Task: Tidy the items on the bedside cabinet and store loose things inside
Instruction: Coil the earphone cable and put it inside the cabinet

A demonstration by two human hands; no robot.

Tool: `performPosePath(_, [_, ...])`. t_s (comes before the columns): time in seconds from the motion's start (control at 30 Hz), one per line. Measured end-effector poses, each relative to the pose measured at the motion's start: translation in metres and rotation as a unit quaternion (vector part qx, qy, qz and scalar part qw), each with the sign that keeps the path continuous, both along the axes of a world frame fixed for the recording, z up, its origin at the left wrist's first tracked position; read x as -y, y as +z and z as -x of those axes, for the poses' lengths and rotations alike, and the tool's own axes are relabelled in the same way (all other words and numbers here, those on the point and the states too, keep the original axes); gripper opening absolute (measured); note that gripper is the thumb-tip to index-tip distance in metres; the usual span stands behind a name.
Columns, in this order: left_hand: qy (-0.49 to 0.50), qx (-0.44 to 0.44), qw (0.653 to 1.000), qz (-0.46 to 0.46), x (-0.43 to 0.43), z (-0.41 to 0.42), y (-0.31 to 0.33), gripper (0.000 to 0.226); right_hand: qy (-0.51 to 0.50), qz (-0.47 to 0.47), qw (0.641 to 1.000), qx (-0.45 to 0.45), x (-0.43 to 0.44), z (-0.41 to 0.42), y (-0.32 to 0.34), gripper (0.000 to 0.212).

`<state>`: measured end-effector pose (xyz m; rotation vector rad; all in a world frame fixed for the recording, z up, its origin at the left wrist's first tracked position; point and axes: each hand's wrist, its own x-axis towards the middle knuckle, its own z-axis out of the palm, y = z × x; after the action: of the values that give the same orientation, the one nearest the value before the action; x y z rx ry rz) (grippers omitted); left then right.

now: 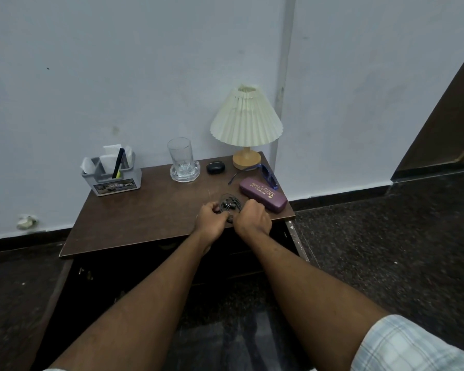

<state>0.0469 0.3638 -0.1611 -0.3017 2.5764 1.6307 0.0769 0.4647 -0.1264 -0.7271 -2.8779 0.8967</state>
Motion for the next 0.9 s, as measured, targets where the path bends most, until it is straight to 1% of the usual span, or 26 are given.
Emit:
performPosePath(0.03, [0.004, -0.002, 1.0, -0.002, 0.0, -0.001, -0.001, 0.02, -0.002, 0.006, 1.0, -0.001, 0.001, 0.0, -0.001, 0.024])
performPosePath(0.1, [0.006, -0.001, 1.0, 0.003, 0.001, -0.005, 0.0, 0.025, -0.005, 0.015, 1.0, -0.006, 0.003, -0.002, -0.004, 0.024])
performPosePath(0.17, [0.011, 0.001, 1.0, 0.005, 0.003, -0.006, 0.0, 0.016, -0.006, 0.027, 1.0, -0.006, 0.005, -0.003, -0.005, 0.026])
performPosePath(0.23, [0.011, 0.004, 1.0, 0.014, 0.006, -0.005, 0.0, 0.038, -0.002, 0.042, 0.999, -0.005, 0.005, -0.003, -0.006, 0.029])
performPosePath(0.27, [0.008, 0.0, 1.0, 0.022, 0.007, -0.007, 0.003, 0.043, -0.001, 0.049, 0.999, -0.005, 0.005, -0.003, -0.006, 0.029])
performPosePath(0.4, [-0.005, -0.013, 0.994, 0.11, 0.012, -0.005, 0.011, 0.042, -0.001, 0.075, 0.997, -0.013, 0.002, -0.001, -0.01, 0.028])
performPosePath(0.5, [-0.034, -0.01, 0.989, 0.141, 0.011, 0.0, 0.014, 0.044, -0.002, 0.087, 0.996, -0.021, 0.003, 0.002, -0.013, 0.027])
performPosePath(0.63, [-0.049, -0.013, 0.982, 0.181, 0.009, -0.001, 0.016, 0.033, -0.012, 0.109, 0.993, -0.034, 0.002, 0.003, -0.017, 0.023])
performPosePath(0.8, [-0.031, -0.01, 0.987, 0.159, 0.009, -0.006, 0.01, 0.027, -0.048, 0.164, 0.984, -0.05, -0.002, -0.003, -0.02, 0.021])
performPosePath(0.9, [-0.026, -0.016, 0.987, 0.161, 0.009, -0.013, 0.009, 0.024, -0.087, 0.21, 0.972, -0.064, -0.001, -0.009, -0.023, 0.021])
